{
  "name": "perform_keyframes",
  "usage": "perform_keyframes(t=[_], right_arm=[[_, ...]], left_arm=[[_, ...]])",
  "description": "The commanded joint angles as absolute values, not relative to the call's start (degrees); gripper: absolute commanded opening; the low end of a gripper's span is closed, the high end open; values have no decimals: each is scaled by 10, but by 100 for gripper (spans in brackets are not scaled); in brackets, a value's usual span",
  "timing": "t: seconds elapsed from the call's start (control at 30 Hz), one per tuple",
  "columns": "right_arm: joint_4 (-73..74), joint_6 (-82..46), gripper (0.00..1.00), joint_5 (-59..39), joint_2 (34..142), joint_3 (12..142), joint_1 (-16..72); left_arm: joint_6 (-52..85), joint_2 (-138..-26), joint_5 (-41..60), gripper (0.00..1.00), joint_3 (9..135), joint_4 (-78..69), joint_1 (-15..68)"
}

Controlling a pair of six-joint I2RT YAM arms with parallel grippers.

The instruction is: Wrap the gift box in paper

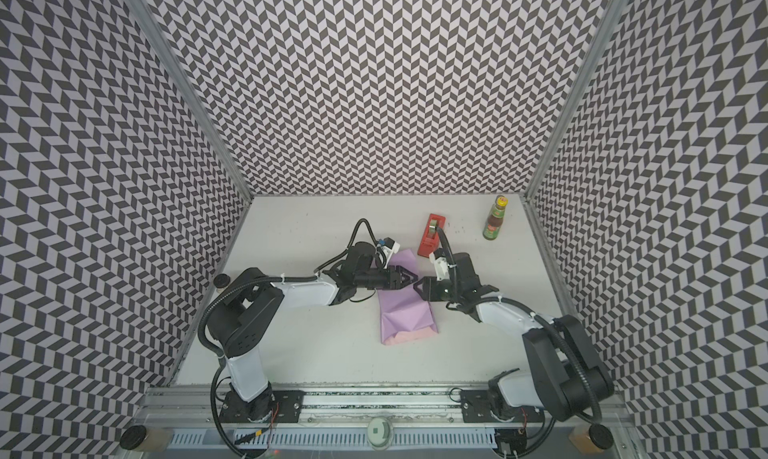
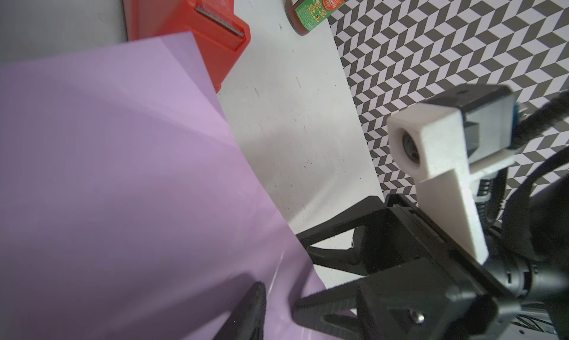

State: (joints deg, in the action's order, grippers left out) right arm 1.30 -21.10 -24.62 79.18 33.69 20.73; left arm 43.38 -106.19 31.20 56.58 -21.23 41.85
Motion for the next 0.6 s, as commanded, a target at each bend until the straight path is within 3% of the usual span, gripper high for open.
perform_keyframes(t=[0.0,0.37,0.57], right_arm=[[2,-204,40,-224,821,307,201],[10,-212,32,-221,821,284,201],[13,-214,30,-220,823,279,201]], left_arm=[[434,-1092,289,51,569,-140,414],[432,-1061,294,56,614,-119,405],[429,-981,290,61,584,-106,381]])
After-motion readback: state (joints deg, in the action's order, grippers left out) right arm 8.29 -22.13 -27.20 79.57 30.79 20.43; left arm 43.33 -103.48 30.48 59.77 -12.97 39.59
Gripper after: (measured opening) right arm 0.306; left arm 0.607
